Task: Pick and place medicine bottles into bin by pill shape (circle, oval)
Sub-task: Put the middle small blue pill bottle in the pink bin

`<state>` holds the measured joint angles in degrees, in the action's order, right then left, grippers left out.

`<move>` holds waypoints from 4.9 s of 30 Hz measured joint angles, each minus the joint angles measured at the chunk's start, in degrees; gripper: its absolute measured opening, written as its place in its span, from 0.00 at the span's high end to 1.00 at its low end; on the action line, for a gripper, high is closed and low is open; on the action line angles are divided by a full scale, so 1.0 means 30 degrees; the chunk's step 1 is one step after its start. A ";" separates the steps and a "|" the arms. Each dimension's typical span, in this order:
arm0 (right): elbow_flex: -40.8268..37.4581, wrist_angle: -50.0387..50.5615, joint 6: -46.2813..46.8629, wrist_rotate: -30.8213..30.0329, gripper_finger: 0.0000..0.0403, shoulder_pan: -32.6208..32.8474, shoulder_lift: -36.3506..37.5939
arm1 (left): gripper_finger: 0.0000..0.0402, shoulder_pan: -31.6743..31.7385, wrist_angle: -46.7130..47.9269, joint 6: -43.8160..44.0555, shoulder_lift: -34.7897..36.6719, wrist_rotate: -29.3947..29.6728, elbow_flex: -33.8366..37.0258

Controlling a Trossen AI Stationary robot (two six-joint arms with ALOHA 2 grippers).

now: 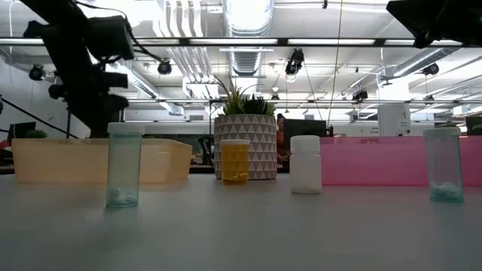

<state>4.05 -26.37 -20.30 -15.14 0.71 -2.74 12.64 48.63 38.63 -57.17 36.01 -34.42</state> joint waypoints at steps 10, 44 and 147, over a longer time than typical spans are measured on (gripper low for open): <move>0.0000 0.0648 0.2958 0.0029 0.94 0.0007 -0.0009 | 0.65 -0.0266 -0.0919 -0.3887 0.0904 -0.1067 -0.2987; 0.9029 0.9655 1.1330 0.1160 0.94 0.0240 -1.2162 | 0.65 -0.3249 -2.5904 -1.9348 0.0194 -0.5478 0.2625; 2.2127 2.6563 3.2700 0.6513 0.47 0.8043 -3.1153 | 0.65 -0.3264 -2.6545 -1.8504 0.0604 -0.5419 0.3200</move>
<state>70.43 53.32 77.80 4.40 24.84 -96.20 2.85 -31.00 -16.88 -55.35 19.75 -24.82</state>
